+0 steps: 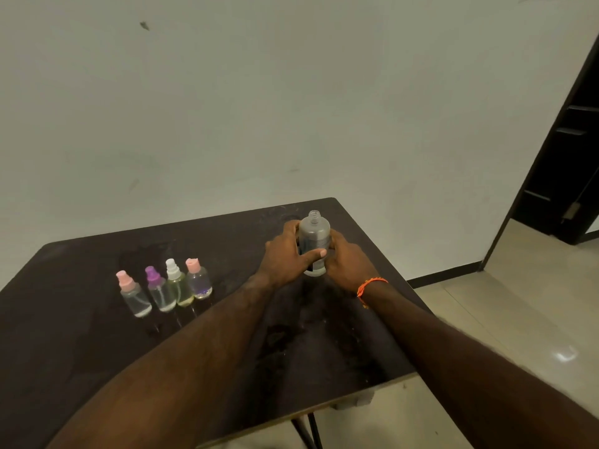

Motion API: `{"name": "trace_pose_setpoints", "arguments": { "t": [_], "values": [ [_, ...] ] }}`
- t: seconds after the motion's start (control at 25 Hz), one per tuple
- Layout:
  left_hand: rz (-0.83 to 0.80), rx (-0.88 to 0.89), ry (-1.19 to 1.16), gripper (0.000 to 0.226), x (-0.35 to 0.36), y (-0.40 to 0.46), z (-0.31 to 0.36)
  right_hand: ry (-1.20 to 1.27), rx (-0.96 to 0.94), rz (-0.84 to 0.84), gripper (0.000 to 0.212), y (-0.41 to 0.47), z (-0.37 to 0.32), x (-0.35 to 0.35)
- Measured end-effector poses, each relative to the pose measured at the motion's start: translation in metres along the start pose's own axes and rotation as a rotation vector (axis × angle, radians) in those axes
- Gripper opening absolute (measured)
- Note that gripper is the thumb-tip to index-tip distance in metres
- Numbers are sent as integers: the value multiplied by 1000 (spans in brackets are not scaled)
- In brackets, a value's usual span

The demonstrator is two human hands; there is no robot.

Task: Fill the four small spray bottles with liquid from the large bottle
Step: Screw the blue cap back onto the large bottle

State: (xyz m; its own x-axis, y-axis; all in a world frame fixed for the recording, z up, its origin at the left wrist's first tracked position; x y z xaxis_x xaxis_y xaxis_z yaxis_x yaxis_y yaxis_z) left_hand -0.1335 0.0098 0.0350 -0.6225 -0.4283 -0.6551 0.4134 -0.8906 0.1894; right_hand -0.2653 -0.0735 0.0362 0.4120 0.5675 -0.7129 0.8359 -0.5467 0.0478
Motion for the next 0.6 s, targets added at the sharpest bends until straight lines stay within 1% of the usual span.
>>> {"name": "trace_pose_setpoints", "arguments": {
  "t": [0.12, 0.32, 0.48, 0.6],
  "values": [
    [51, -7, 12, 81, -21, -38, 11, -38, -48, -14, 68, -22, -28, 9],
    [129, -49, 107, 77, -59, -114, 17, -35, -116, -51, 66, -64, -76, 43],
    [114, -57, 71, 77, -77, -170, 7, 9, -158, -92, 65, -93, -99, 84],
    [108, -80, 64, 78, -76, -199, -12, 18, -189, -149, 64, -105, -104, 112]
  ]
}}
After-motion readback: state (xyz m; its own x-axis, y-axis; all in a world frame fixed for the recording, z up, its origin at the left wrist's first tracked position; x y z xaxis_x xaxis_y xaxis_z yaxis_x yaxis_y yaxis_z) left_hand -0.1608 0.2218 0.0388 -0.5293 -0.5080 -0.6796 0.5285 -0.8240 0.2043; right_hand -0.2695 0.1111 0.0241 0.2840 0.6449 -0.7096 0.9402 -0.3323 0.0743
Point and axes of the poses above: each hand's wrist, its own y-axis towards the middle knuckle, its own x-axis out of the palm, z = x × y, the point moved 8 cm from there along y, towards the middle knuckle, and after that the axes turned 10 degrees about -z, right-handed, at the moved point
